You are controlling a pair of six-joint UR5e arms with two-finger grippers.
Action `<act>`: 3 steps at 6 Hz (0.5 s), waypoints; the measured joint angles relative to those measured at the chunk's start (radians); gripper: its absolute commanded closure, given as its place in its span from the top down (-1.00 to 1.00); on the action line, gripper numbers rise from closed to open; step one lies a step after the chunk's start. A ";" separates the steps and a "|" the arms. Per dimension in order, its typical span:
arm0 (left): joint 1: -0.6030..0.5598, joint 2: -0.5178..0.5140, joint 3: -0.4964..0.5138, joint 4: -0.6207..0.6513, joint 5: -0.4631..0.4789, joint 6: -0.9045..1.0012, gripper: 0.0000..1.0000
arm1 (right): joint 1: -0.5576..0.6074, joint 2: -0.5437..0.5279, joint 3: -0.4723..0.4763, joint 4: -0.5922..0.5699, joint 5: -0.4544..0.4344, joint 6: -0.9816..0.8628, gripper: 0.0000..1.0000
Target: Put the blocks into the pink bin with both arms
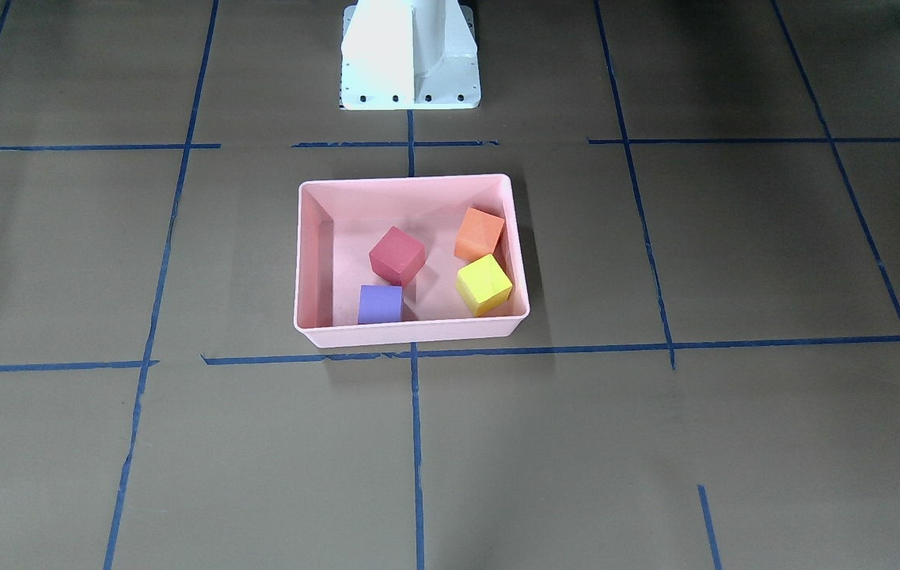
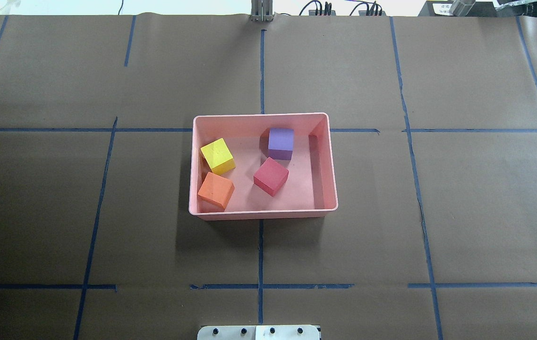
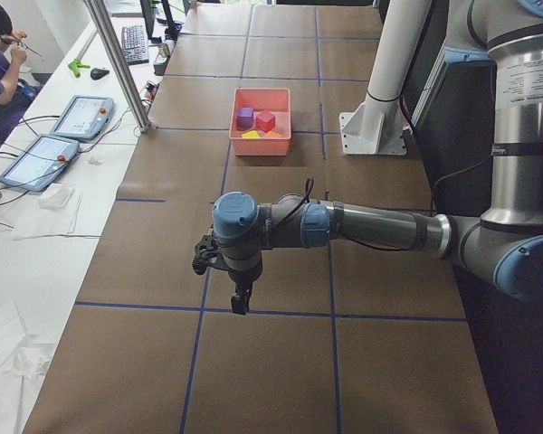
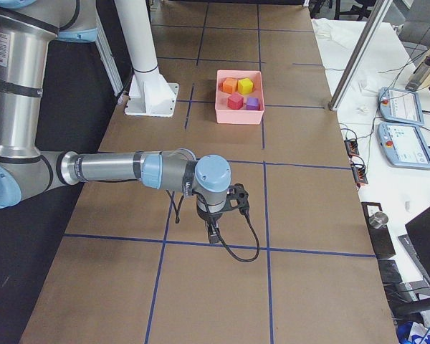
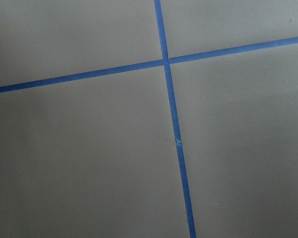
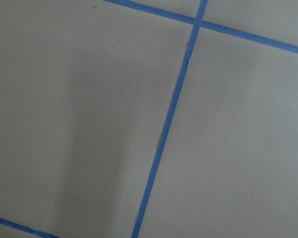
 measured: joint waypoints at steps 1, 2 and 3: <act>0.001 0.016 -0.010 -0.002 0.001 0.002 1.00 | 0.000 0.000 0.000 0.000 0.001 0.000 1.00; 0.001 0.023 -0.013 -0.004 0.001 0.003 1.00 | 0.000 0.000 0.000 0.000 0.001 0.000 1.00; 0.002 0.026 -0.014 -0.004 0.001 0.003 1.00 | 0.000 0.000 0.000 0.000 0.001 0.000 1.00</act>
